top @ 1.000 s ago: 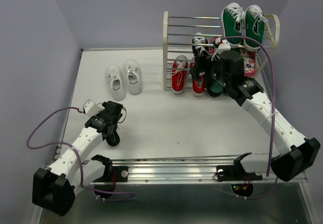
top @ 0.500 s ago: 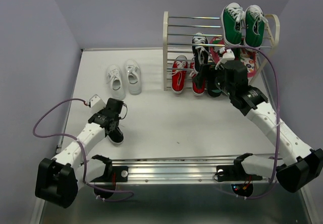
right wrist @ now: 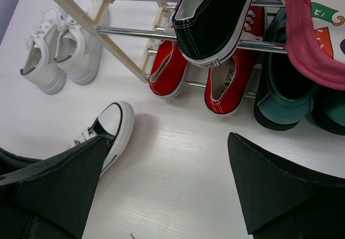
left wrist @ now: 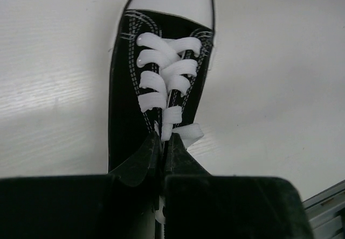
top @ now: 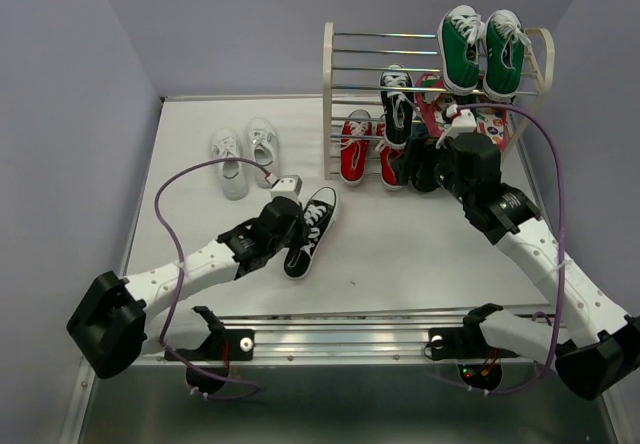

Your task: Place and organize the shoes onto the shoe shelf

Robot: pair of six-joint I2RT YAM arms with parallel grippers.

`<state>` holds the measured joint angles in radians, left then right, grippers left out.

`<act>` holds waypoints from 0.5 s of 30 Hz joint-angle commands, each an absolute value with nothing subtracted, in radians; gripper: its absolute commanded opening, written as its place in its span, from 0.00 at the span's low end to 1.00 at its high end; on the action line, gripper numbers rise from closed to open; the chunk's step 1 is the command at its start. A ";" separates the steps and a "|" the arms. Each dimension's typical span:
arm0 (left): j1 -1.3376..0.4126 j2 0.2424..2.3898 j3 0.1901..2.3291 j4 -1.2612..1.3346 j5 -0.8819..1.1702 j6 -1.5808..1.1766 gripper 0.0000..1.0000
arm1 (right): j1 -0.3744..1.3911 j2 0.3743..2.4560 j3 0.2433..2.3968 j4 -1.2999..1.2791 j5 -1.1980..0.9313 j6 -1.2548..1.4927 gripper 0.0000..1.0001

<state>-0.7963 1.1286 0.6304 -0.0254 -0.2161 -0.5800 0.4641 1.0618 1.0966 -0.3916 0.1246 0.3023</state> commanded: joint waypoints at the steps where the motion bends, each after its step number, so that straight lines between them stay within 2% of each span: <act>1: -0.807 1.210 0.733 0.196 -0.153 -0.419 0.00 | 0.459 1.019 1.088 -0.356 0.144 0.295 1.00; 7: -0.810 1.311 0.770 0.206 -0.131 -0.342 0.00 | 0.459 1.005 1.080 -0.360 0.159 0.293 1.00; 8: -0.811 1.318 0.775 0.195 -0.108 -0.325 0.11 | 0.459 1.003 1.080 -0.364 0.163 0.293 1.00; 9: -0.811 1.325 0.782 0.174 -0.071 -0.315 0.55 | 0.459 1.006 1.086 -0.376 0.164 0.298 1.00; 12: -0.824 1.309 0.793 0.078 -0.093 -0.339 0.80 | 0.459 1.005 1.092 -0.393 0.164 0.299 1.00; 13: -0.825 1.281 0.790 0.034 -0.104 -0.354 0.95 | 0.459 1.003 1.091 -0.396 0.164 0.301 1.00; 14: -0.827 1.267 0.793 0.005 -0.118 -0.374 0.99 | 0.459 1.002 1.091 -0.397 0.166 0.301 1.00; 15: -0.831 1.240 0.795 -0.032 -0.132 -0.408 0.99 | 0.459 1.000 1.088 -0.399 0.167 0.301 1.00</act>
<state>-0.8173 1.3361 0.7528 0.0605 -0.1097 -0.3740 0.4641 1.0222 1.0954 -0.4019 0.1440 0.3027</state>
